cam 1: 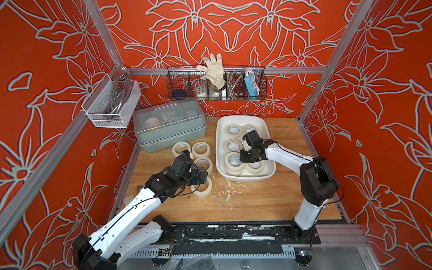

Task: Take out the art tape in the storage box
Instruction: Pick up the art tape from the storage box.

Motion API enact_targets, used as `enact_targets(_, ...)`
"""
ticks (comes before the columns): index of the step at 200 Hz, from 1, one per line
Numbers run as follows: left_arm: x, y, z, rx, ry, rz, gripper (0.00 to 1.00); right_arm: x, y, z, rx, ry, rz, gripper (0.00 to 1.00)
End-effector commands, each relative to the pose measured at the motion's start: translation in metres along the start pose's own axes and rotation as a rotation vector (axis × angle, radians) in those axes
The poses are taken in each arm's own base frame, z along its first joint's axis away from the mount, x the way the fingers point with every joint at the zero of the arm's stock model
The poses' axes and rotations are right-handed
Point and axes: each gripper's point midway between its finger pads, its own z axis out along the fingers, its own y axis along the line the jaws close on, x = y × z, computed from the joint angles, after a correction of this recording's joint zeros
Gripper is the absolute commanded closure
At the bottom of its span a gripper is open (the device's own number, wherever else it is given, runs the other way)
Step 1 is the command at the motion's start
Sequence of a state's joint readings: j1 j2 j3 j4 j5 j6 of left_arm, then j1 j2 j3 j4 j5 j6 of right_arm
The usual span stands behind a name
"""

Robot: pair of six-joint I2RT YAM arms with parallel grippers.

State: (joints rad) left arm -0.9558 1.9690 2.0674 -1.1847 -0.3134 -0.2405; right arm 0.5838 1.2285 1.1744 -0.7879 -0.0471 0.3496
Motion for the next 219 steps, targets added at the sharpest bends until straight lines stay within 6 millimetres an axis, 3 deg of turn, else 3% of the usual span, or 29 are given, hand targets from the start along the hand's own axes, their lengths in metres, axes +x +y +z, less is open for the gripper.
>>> enact_targets(1, -0.001, 0.009, 0.000, -0.059, 0.008, 0.010, 0.63, -0.005, 0.006, -0.006, -0.027, -0.047, 0.007, 1.00)
enact_targets(45, -0.005, 0.008, 0.006, -0.071, -0.001, -0.006, 0.85, -0.005, 0.007, -0.008, -0.041, -0.052, 0.019, 0.99)
enact_targets(68, -0.007, 0.009, 0.006, -0.067, -0.019, -0.038, 0.95, -0.004, 0.015, -0.009, -0.086, -0.057, 0.008, 0.84)
enact_targets(76, -0.007, 0.009, 0.005, -0.063, -0.030, -0.051, 1.00, -0.003, 0.017, -0.010, -0.099, -0.063, 0.007, 0.75)
enact_targets(95, -0.005, 0.015, 0.002, -0.062, -0.046, -0.103, 1.00, -0.005, 0.018, -0.015, -0.115, -0.090, 0.009, 0.59)
enact_targets(121, 0.004, 0.032, -0.002, -0.058, -0.063, -0.214, 1.00, -0.008, 0.018, -0.023, -0.119, -0.134, 0.013, 0.48)
enact_targets(173, 0.047, 0.087, -0.013, -0.057, -0.088, -0.510, 1.00, -0.012, 0.011, -0.036, -0.101, -0.207, 0.023, 0.40)
enact_targets(219, 0.100, 0.132, -0.023, -0.084, -0.130, -0.700, 1.00, -0.007, 0.008, -0.027, -0.098, -0.195, 0.047, 0.39)
